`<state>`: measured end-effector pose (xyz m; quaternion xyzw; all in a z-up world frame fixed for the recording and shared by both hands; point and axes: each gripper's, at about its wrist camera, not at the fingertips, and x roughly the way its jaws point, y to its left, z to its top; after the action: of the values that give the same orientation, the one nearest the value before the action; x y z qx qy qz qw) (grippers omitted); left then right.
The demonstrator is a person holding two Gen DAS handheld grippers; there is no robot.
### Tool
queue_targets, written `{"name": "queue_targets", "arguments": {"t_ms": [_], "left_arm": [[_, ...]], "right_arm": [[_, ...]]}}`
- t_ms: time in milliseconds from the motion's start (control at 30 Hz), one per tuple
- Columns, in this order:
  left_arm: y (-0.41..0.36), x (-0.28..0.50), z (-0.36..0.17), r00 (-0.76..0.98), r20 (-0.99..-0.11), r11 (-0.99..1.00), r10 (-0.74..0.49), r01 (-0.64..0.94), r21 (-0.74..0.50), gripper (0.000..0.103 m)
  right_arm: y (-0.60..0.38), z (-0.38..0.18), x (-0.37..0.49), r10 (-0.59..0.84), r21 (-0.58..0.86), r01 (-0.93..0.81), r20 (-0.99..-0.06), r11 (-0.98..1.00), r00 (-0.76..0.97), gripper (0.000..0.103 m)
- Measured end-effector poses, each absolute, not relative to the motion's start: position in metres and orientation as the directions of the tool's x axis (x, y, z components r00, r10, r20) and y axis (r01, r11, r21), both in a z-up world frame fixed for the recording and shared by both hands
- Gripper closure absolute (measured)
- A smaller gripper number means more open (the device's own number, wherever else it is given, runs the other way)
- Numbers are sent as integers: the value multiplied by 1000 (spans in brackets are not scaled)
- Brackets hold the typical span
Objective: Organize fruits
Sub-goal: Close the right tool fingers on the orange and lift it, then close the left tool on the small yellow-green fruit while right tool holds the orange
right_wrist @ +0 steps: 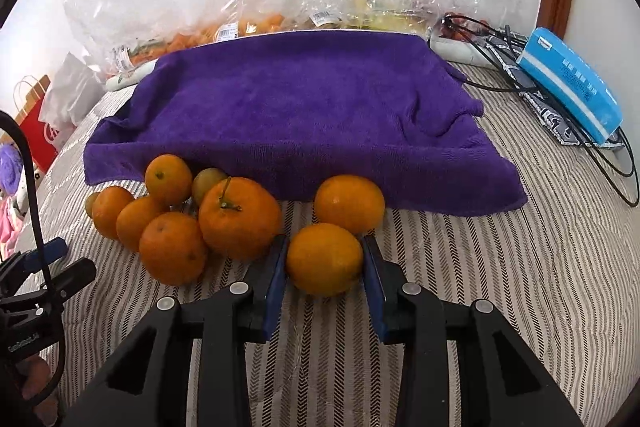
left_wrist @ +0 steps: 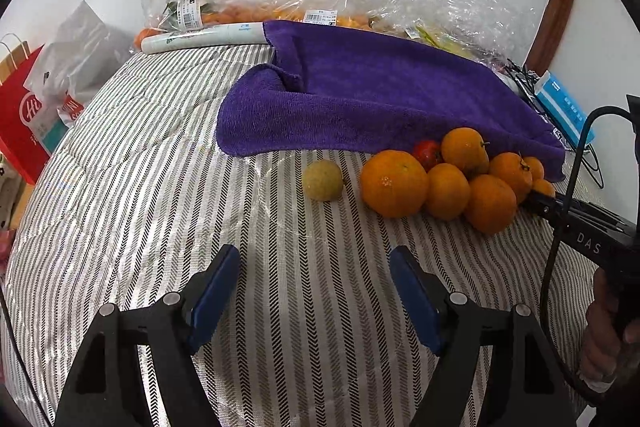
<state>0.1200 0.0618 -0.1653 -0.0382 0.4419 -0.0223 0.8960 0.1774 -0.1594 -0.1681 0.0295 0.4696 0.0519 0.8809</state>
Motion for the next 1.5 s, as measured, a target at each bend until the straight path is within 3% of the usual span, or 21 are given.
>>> {"name": "queue_targets", "arguments": {"t_ms": [733, 1067, 1133, 1367, 1500], "left_arm": [[68, 120, -163, 598, -796, 991, -98, -11, -130, 28], [63, 114, -166, 602, -797, 997, -50, -12, -72, 28], [65, 116, -165, 600, -797, 995, -70, -16, -100, 25], [72, 130, -161, 583, -795, 975, -169, -20, -222, 27], [61, 136, -153, 619, -778, 990, -107, -7, -142, 30]], "right_arm": [[-168, -157, 150, 155, 95, -130, -779, 987, 608, 67], [-182, -154, 139, 196, 136, -143, -760, 980, 620, 67], [-184, -154, 138, 207, 144, -151, -760, 978, 616, 67], [-196, -154, 136, 230, 160, -167, -753, 973, 617, 67], [-206, -153, 135, 240, 180, -159, -746, 971, 621, 67]]}}
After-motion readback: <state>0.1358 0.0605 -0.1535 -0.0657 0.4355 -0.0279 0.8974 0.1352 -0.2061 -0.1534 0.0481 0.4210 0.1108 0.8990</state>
